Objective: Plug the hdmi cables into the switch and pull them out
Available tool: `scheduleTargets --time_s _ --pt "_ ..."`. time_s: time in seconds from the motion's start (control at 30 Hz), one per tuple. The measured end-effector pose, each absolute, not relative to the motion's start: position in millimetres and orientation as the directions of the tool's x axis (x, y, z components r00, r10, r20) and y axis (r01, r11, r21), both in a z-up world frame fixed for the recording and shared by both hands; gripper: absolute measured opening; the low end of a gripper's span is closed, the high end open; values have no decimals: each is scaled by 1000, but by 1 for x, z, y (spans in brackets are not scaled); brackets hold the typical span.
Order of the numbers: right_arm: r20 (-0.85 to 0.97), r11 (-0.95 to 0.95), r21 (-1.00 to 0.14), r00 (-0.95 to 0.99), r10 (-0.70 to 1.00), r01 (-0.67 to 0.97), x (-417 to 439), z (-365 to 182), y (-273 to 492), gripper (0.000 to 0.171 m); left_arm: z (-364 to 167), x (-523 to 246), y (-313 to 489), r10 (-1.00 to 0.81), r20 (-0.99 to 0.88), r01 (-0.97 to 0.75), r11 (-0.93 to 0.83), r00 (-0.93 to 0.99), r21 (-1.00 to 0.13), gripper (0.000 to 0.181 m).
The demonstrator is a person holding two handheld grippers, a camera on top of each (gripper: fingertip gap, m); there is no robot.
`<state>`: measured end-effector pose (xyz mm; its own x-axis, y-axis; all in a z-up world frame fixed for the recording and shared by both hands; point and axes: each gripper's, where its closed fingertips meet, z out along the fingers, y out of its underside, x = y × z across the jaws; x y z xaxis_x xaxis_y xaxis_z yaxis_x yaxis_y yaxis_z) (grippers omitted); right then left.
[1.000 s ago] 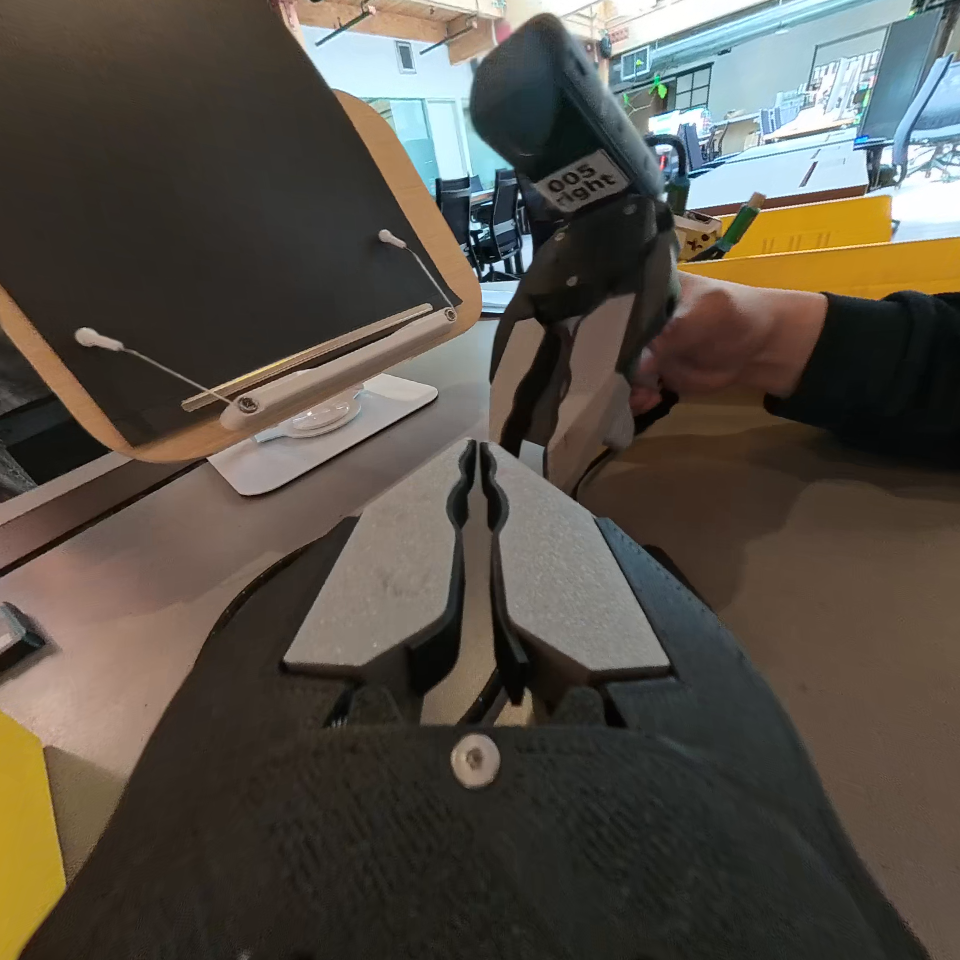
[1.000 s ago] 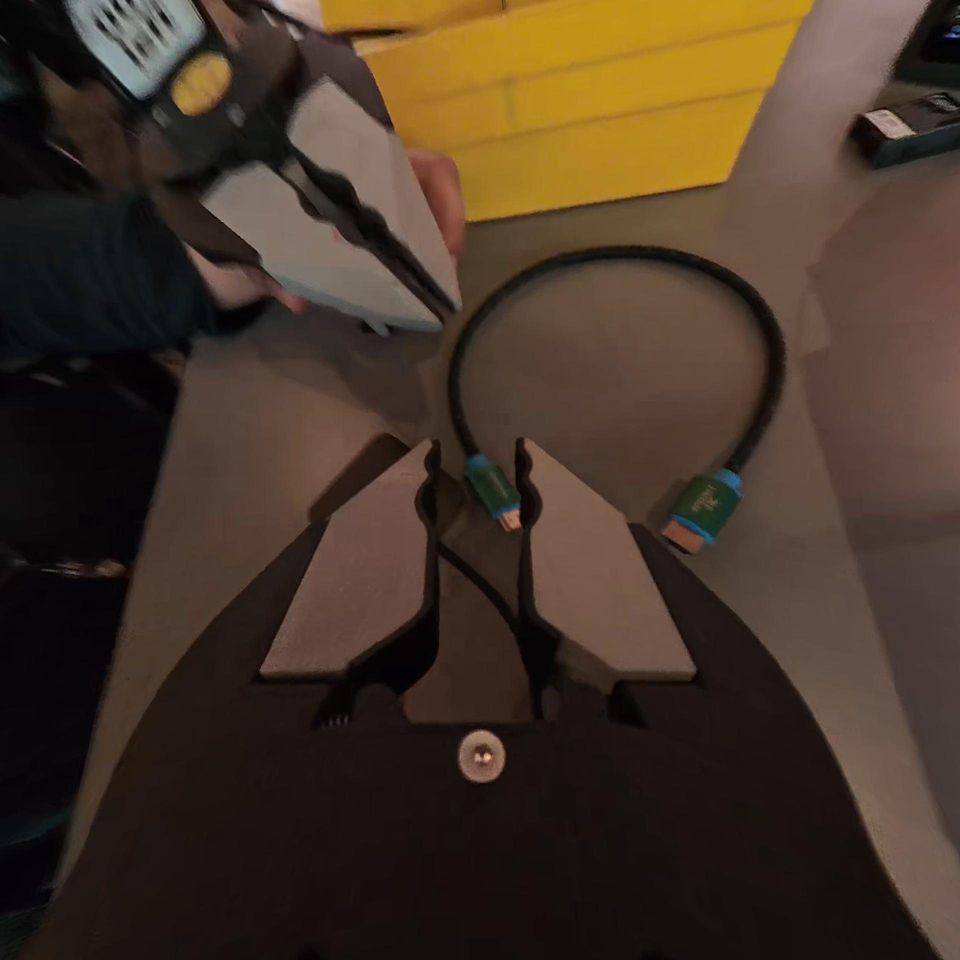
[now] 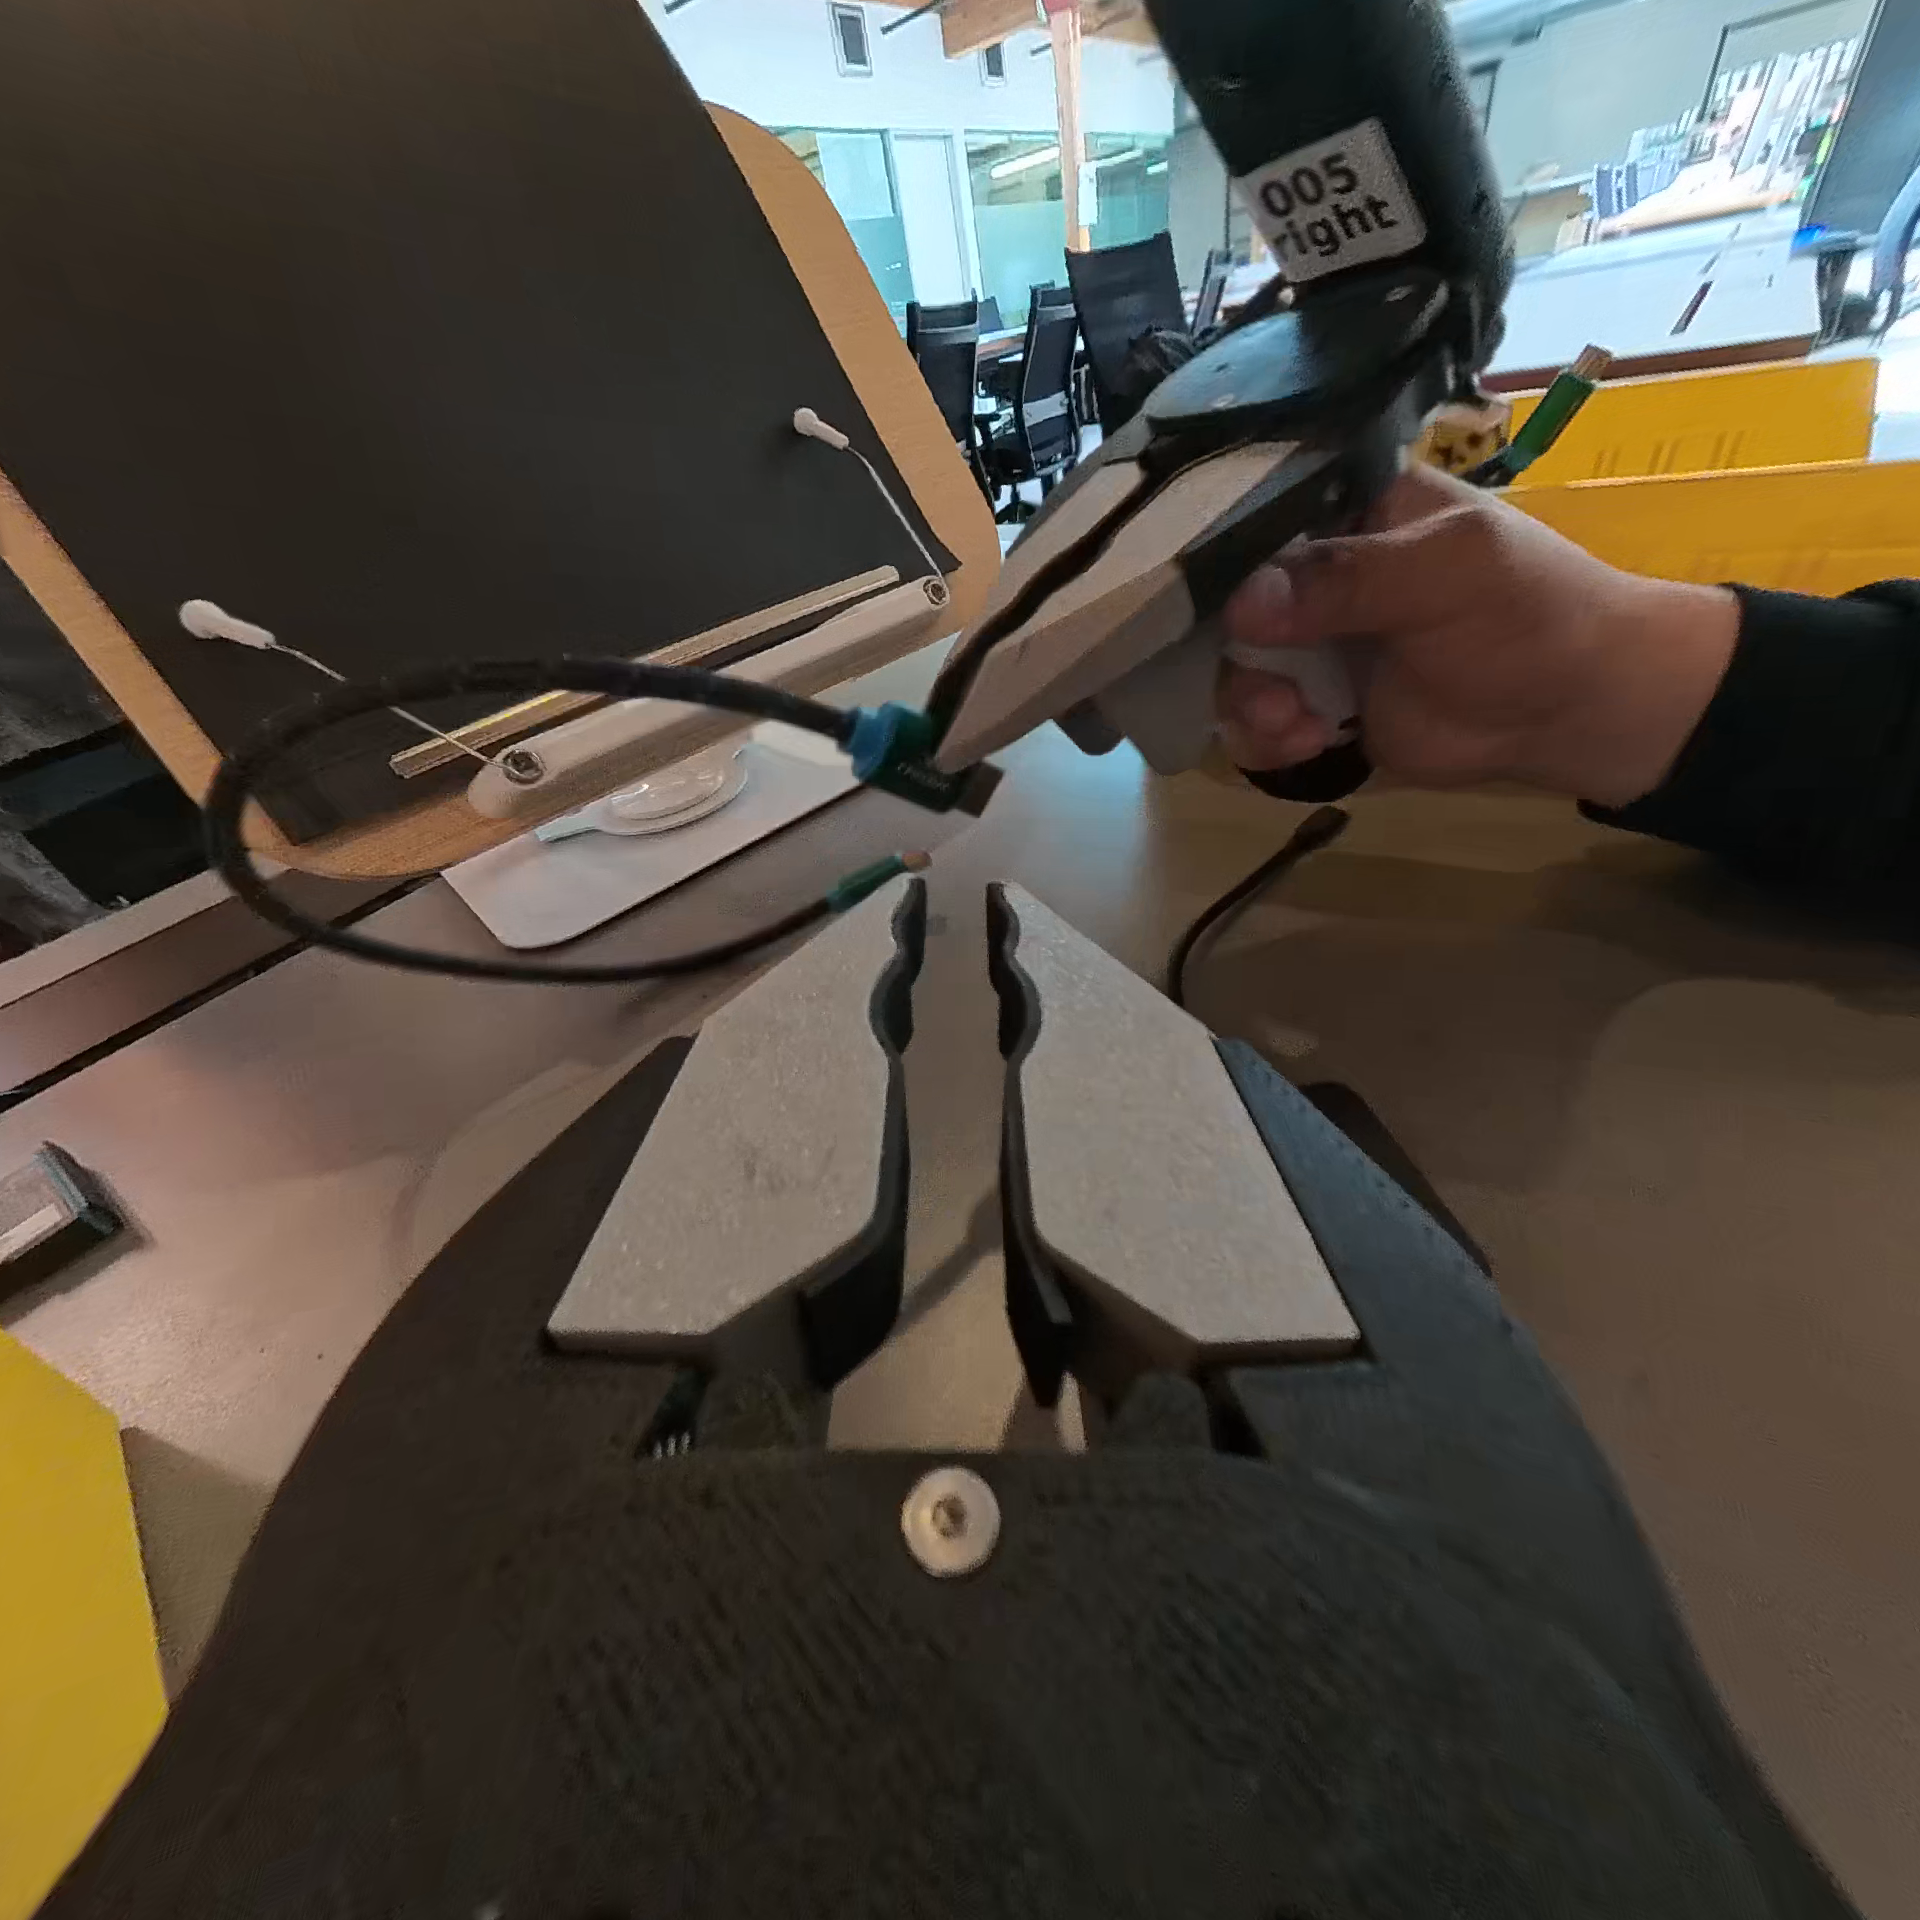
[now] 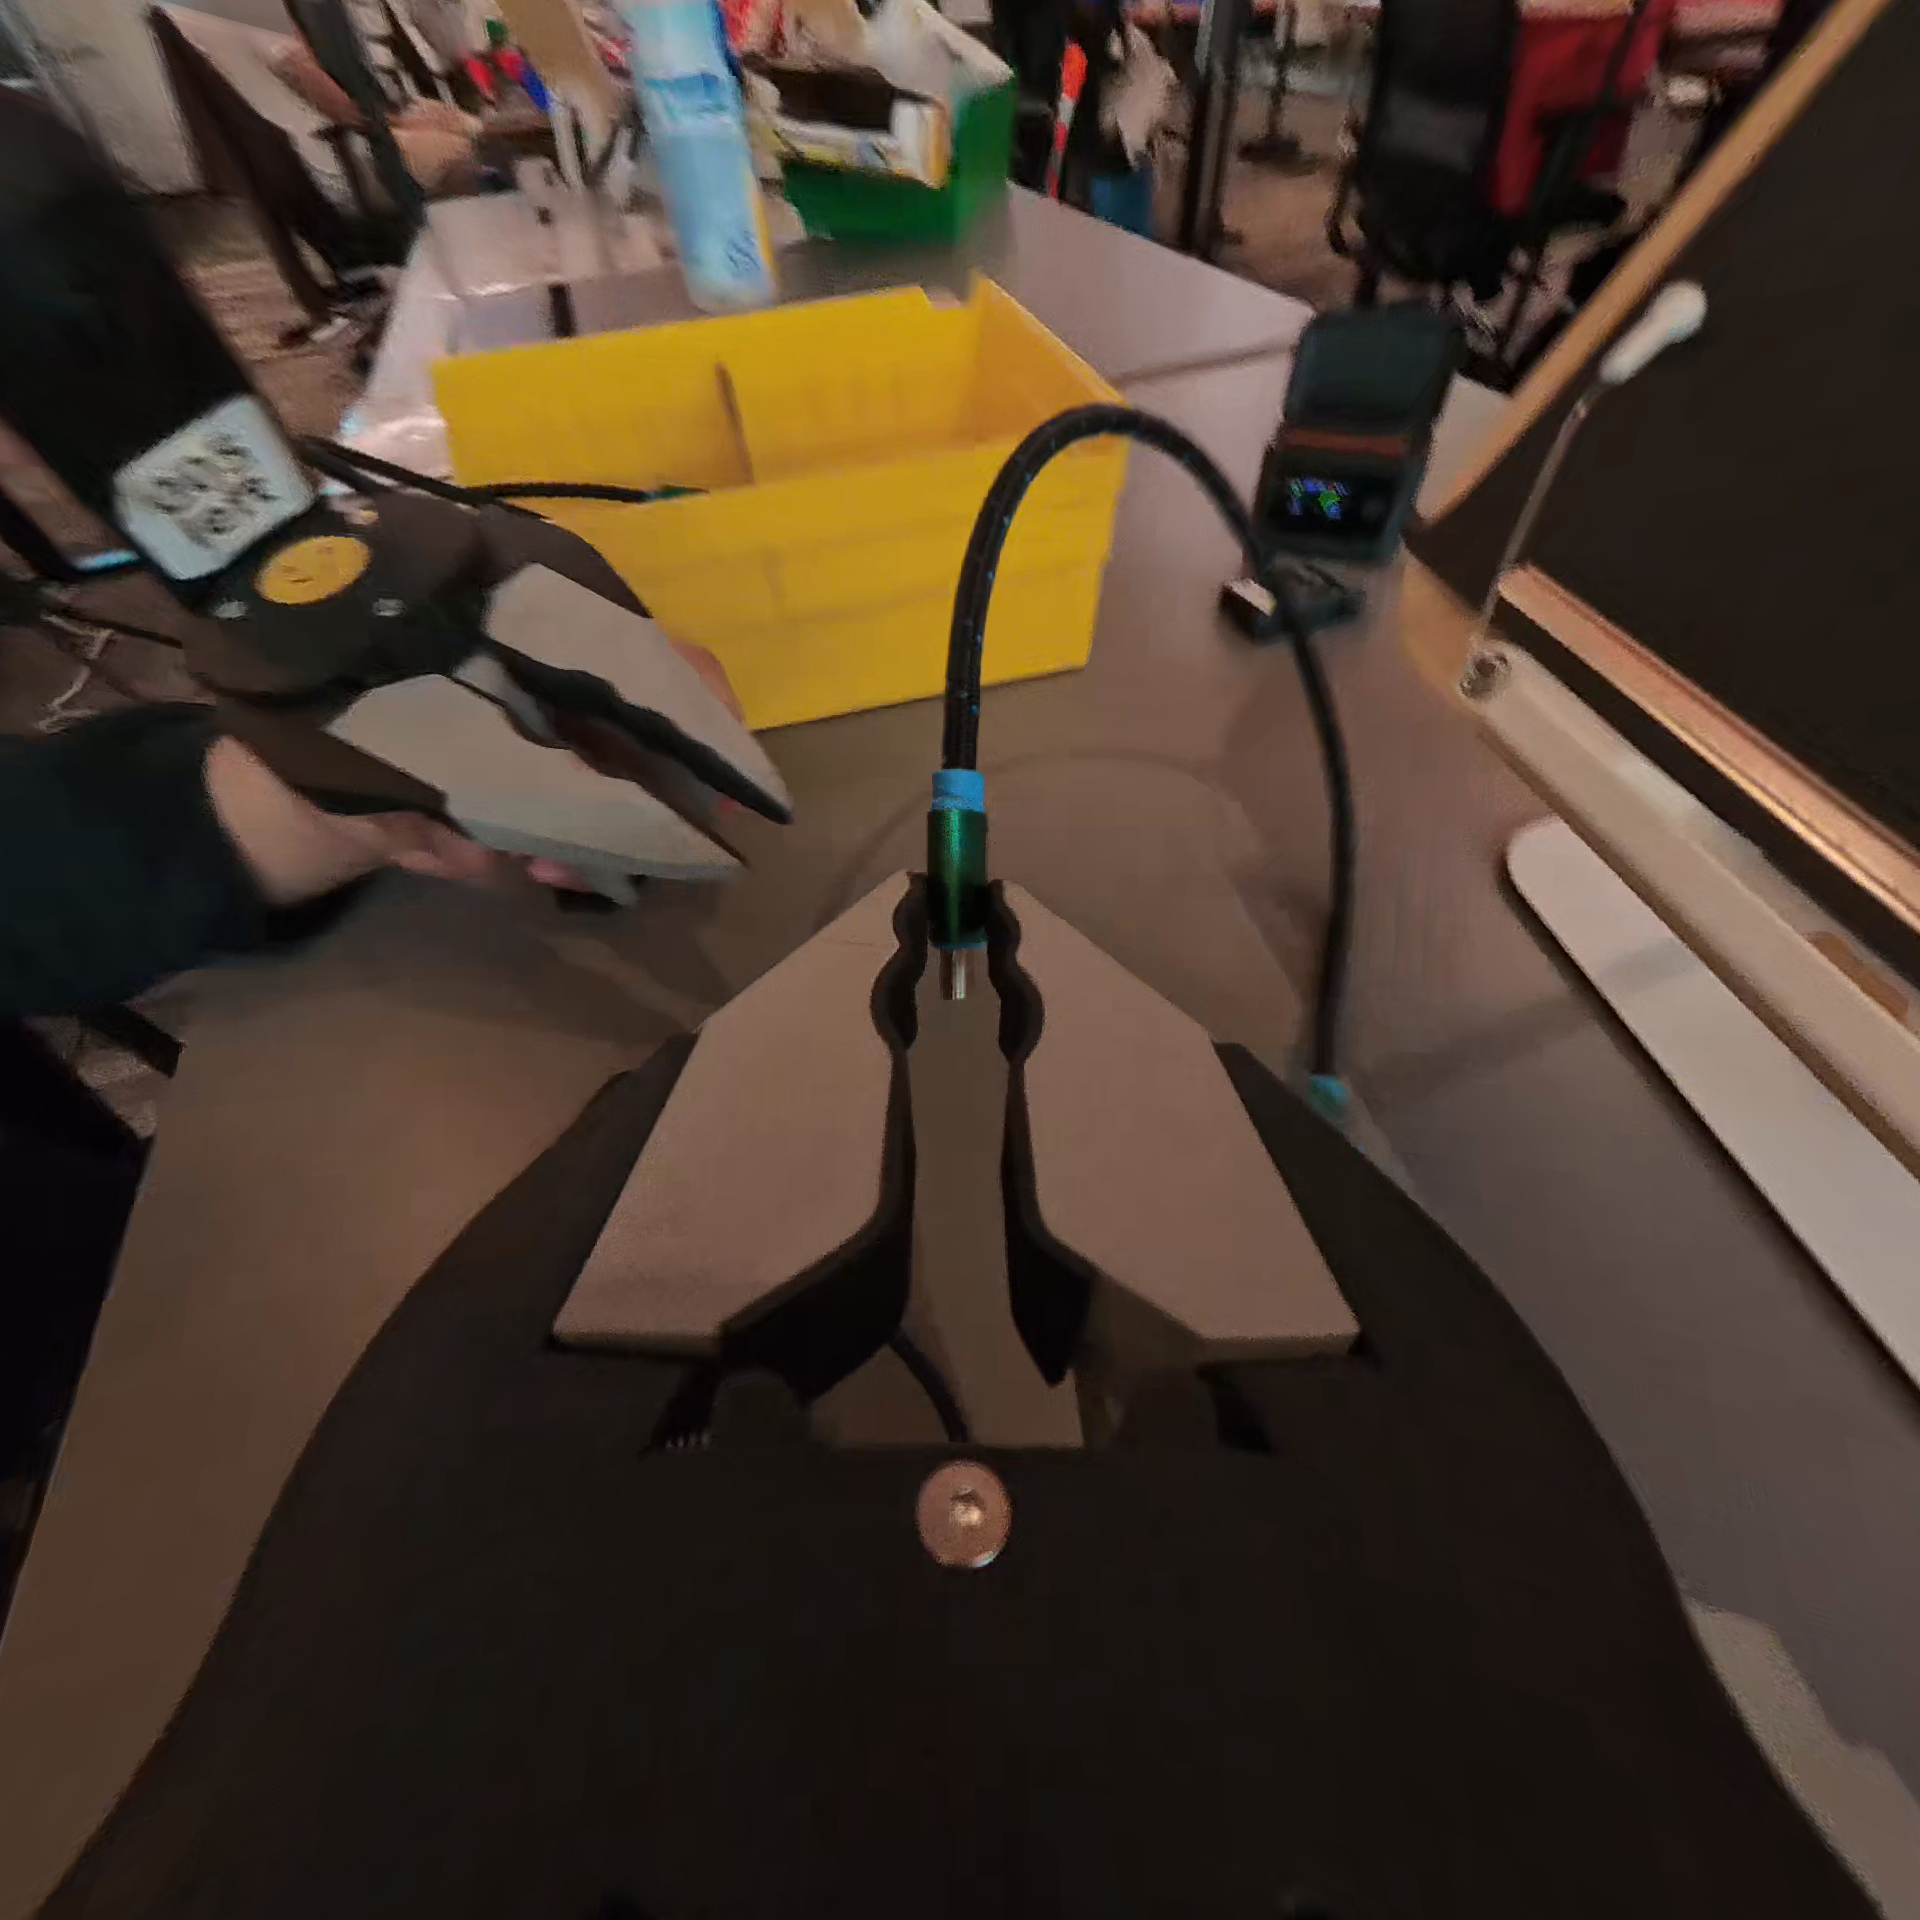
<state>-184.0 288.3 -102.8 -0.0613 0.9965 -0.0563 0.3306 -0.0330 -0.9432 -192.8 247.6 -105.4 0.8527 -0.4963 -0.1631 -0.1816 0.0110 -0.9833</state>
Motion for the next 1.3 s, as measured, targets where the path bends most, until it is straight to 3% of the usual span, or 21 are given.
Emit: scheduleTargets --time_s 0.13,0.33,0.5,0.63,0.8,1.03,1.17,1.3 --pt "148 173 -927 -97 984 333 -187 -98 273 8 -99 -197 248 -512 -35 -47 -11 858 -999 20" --pt "496 459 -777 -32 868 430 -195 -108 267 7 -97 -200 250 -519 46 29 -42 853 -999 27" --pt "686 581 -666 78 724 469 -201 -97 268 7 -97 -212 254 -473 99 79 -61 875 -995 24" --pt "714 586 -655 135 687 477 -200 -88 273 7 -103 -213 255 -487 187 137 -136 853 -981 27" --pt "762 681 -610 64 644 405 -203 -85 246 7 -107 -206 256 -527 341 253 -235 778 -939 48" --pt "830 747 -522 41 557 411 -201 -84 238 7 -93 -223 256 -543 564 504 -273 623 -820 48" --pt "888 797 -420 14 460 434 -204 -89 232 7 -95 -224 256 -540 590 521 -295 601 -801 47" --pt "946 844 -277 -24 324 458 -208 -96 225 7 -101 -229 258 -509 572 496 -292 642 -817 34"
